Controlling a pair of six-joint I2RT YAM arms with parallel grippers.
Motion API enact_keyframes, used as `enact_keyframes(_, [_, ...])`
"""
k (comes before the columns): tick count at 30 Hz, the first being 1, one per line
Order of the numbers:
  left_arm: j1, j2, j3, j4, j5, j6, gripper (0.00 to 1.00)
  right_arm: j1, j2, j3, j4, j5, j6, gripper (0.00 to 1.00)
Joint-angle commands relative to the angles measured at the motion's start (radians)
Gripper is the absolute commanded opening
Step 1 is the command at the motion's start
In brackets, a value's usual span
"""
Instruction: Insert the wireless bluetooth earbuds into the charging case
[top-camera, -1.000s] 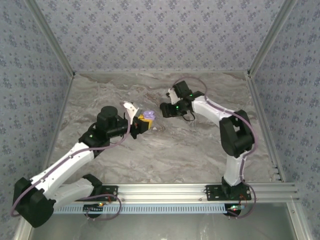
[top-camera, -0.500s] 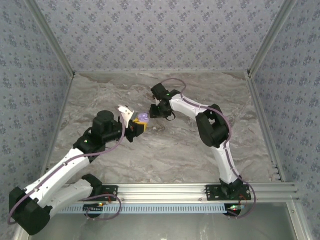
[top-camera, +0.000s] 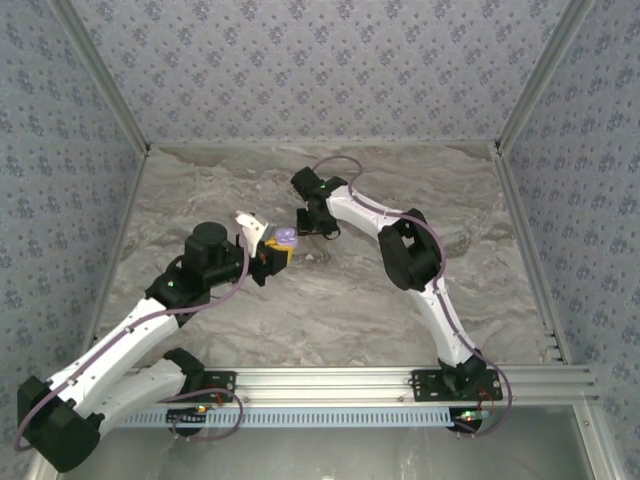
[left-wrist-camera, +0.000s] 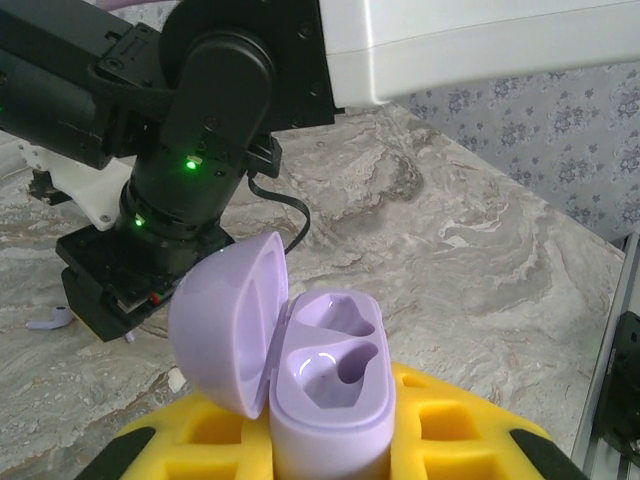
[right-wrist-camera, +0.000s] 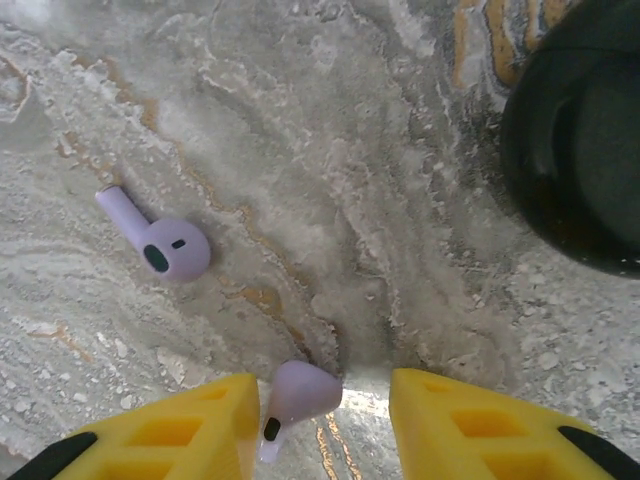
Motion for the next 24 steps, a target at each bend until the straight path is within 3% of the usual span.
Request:
enact_keyframes(1, [0.0, -0.028, -0.005, -0.002, -0.004, 0.001, 0.16, 0.015, 0.054, 0.054, -0.08, 0.041, 0.014, 0.39])
enact_keyframes(13, [0.001, -0.033, -0.006, -0.015, -0.02, 0.006, 0.16, 0.03, 0.058, 0.06, -0.131, 0.07, -0.032, 0.21])
enact_keyframes(24, [0.0, -0.005, -0.005, 0.02, 0.01, -0.007, 0.16, -0.033, -0.217, -0.319, -0.017, 0.06, -0.183, 0.21])
